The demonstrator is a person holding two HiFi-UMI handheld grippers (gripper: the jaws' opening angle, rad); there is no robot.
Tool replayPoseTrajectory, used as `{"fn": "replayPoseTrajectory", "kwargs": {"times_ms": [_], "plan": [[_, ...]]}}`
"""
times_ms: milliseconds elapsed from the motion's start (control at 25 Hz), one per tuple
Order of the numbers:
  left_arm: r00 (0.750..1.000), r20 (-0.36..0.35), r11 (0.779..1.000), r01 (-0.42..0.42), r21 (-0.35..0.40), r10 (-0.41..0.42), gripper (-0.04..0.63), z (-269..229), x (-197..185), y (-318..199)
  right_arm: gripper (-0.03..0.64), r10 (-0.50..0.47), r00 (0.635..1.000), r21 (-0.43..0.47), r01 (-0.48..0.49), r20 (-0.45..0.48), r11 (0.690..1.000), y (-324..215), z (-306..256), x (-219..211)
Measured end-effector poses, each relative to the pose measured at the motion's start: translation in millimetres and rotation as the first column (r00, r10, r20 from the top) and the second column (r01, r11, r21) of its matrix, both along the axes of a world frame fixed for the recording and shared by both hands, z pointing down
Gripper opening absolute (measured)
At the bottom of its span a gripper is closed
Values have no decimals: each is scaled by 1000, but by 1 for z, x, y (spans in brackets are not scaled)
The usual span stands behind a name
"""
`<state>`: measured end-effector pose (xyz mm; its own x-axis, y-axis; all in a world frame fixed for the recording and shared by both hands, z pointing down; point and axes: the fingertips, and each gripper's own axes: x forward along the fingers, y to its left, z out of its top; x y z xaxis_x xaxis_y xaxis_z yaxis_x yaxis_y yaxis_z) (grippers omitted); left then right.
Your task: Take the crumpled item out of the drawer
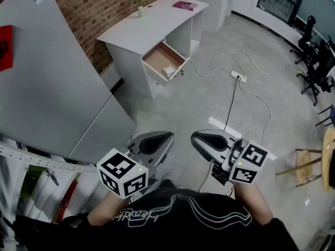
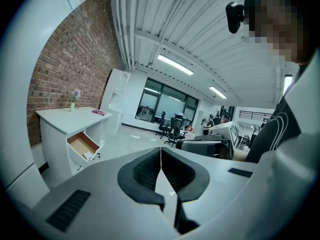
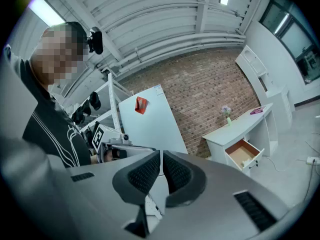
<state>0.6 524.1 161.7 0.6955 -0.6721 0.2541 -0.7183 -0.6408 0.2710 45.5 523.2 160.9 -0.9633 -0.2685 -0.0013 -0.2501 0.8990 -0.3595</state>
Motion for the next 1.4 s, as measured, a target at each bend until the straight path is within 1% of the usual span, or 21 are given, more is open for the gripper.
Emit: {"fn": "replayPoseTrajectory", "kwargs": {"times_ms": [200,400,600,760,920,1080,1200,1400], "plan": [[1000,9,1000,-1,15,1,25,-7,17,14,52,8,1000,19,-8,-14,1000,12,-6,16],[1000,3,999,-10,38,10,25,-14,25,18,52,23,1000,32,-22,-10,999,16,-13,26],[1000,3,999,-21,44,21,25,-14,29,8,52,55,999,35,-54,-4,998,5,-11,33],[1000,-5,999,-15,41,15,25,-8,23,-14,52,66,998,27,-65,-7,997,-17,-2,33],[1000,-22,1000,-9,22,10,25,9,13,-49,52,78,997,2,-78,-18,997,-50,15,28],[999,-39,1000,-15,5,16,25,23,5,-100,52,85,996,-17,-86,-37,996,-100,29,20],[999,-40,999,-34,-15,33,25,37,-10,-155,52,103,994,-38,-104,-36,994,-155,40,4],[998,-32,993,-65,-99,62,25,68,-37,-262,54,133,989,-122,-140,-63,983,-260,68,-22]]}}
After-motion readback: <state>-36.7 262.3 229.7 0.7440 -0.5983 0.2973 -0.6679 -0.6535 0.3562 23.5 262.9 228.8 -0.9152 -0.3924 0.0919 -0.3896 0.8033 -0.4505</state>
